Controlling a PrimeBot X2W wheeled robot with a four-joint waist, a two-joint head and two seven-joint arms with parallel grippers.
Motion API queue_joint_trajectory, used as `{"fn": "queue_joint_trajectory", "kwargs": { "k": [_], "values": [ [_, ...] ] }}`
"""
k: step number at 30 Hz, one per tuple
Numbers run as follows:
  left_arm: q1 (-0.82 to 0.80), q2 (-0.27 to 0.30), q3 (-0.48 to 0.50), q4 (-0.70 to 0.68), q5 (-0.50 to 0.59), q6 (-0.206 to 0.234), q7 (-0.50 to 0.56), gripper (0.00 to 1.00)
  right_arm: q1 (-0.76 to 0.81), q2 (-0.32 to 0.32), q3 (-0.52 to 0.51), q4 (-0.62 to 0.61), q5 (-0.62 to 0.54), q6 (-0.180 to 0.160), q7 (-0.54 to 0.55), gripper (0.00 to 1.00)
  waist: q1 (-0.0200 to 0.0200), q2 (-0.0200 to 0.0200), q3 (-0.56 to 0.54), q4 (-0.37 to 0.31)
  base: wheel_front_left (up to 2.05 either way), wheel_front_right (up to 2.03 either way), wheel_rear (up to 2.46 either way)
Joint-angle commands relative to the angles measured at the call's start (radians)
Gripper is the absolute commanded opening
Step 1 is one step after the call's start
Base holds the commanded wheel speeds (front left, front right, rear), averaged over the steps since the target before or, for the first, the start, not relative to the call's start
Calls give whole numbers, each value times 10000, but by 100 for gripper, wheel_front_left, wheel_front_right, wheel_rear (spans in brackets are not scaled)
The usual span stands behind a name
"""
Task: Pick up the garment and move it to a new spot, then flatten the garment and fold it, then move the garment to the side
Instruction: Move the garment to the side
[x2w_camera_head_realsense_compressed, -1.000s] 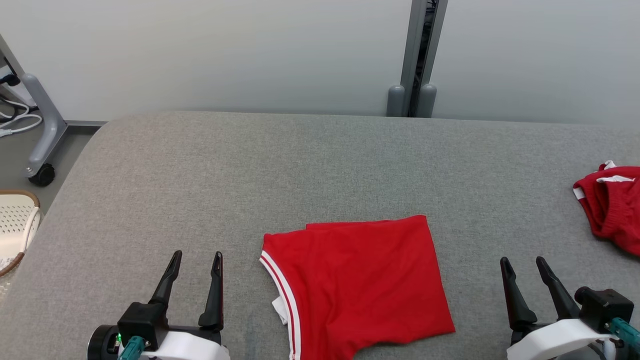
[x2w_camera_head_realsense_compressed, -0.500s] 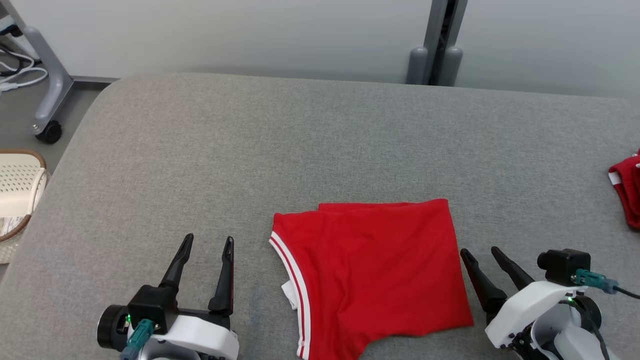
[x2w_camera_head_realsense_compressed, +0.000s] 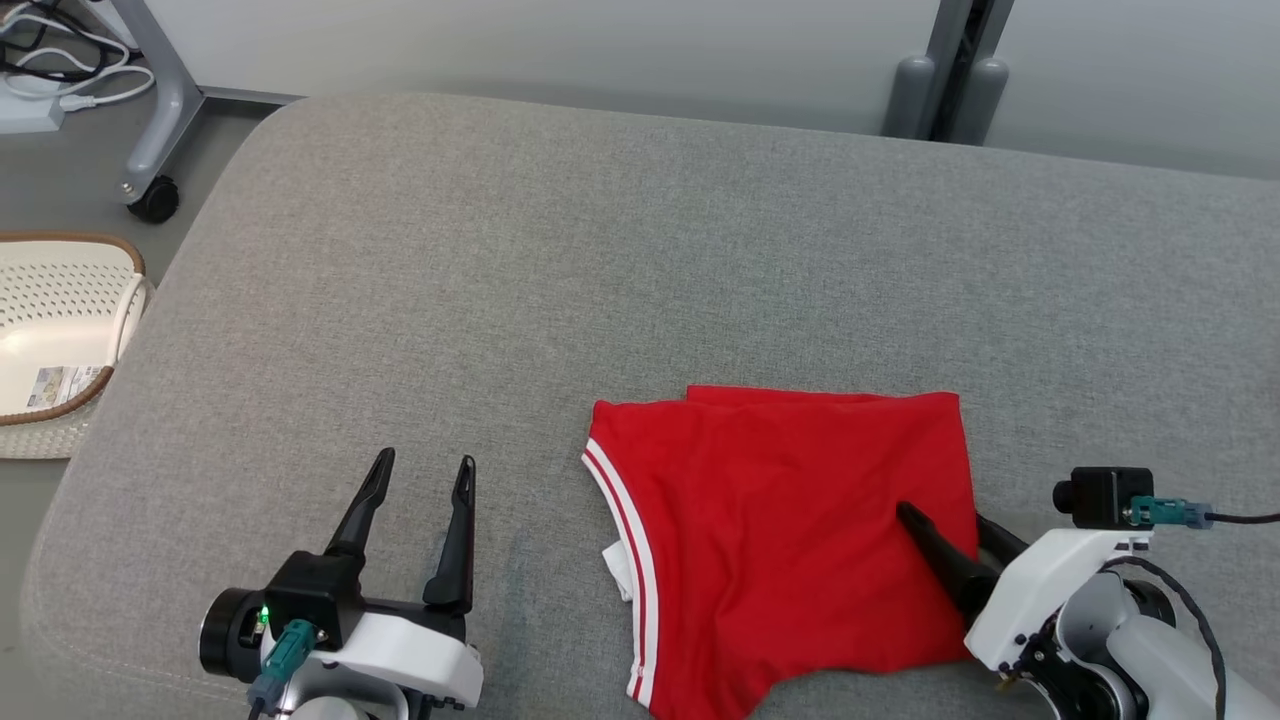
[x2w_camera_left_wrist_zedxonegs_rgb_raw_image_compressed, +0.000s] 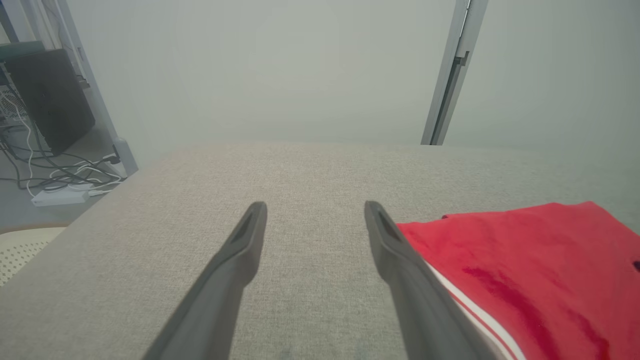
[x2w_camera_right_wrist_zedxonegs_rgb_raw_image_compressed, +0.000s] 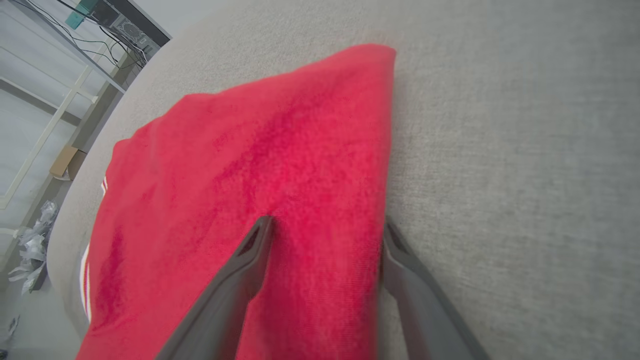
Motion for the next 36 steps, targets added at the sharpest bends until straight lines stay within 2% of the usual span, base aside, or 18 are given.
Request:
{"fn": "queue_joint_trajectory", "kwargs": {
  "k": [1, 4, 5, 6, 11, 17, 23, 30, 31, 36],
  "values": [
    [-124, 34, -9, 6, 44, -56, -7, 100, -83, -21, 219, 106, 154, 4, 29, 100, 0, -1, 45, 59, 0, 0, 0],
    [-142, 35, -26, 19, 61, -50, -7, 100, -269, -10, 671, 236, 435, 4, -93, 100, 0, -1, 47, 118, 0, 0, 0],
    [-128, 35, -31, 24, 65, -42, -7, 100, -318, -2, 797, 267, 516, 4, -148, 24, 0, -1, 35, 134, 0, 0, 0],
    [-113, 35, -37, 30, 65, -33, -7, 100, -375, -10, 919, 296, 591, 4, -228, 0, 0, -1, 21, 146, 0, 0, 0],
    [-48, 34, -49, 75, 36, 39, -7, 100, -792, -323, 1447, 544, 699, 2, -654, 0, 0, -1, -85, 127, 0, 0, 0],
    [21, 34, -59, 94, -75, 126, -7, 100, -1397, -1003, 2160, 853, 225, 2, -935, 0, 0, -1, -249, -17, 0, 0, 0],
    [62, 35, -108, 59, -167, 169, -7, 100, -2129, -1955, 2631, 980, -60, 2, -755, 0, 0, -1, -298, -205, 0, 0, 0],
    [-84, 35, -129, -4, -213, 210, -7, 100, -3096, -3367, 2970, 992, -348, 2, -323, 0, 0, -1, -76, -359, 0, 0, 0],
    [-84, 35, -129, -4, -213, 210, -7, 100, -3096, -3367, 2970, 992, -348, 2, -323, 0, 0, -1, -76, -359, 0, 0, 0],
    [-206, 37, -115, -44, -215, 211, -7, 100, -3699, -4439, 3070, 1082, -415, 2, 115, 0, 0, -1, 157, -396, 0, 0, 0]
  ]
}}
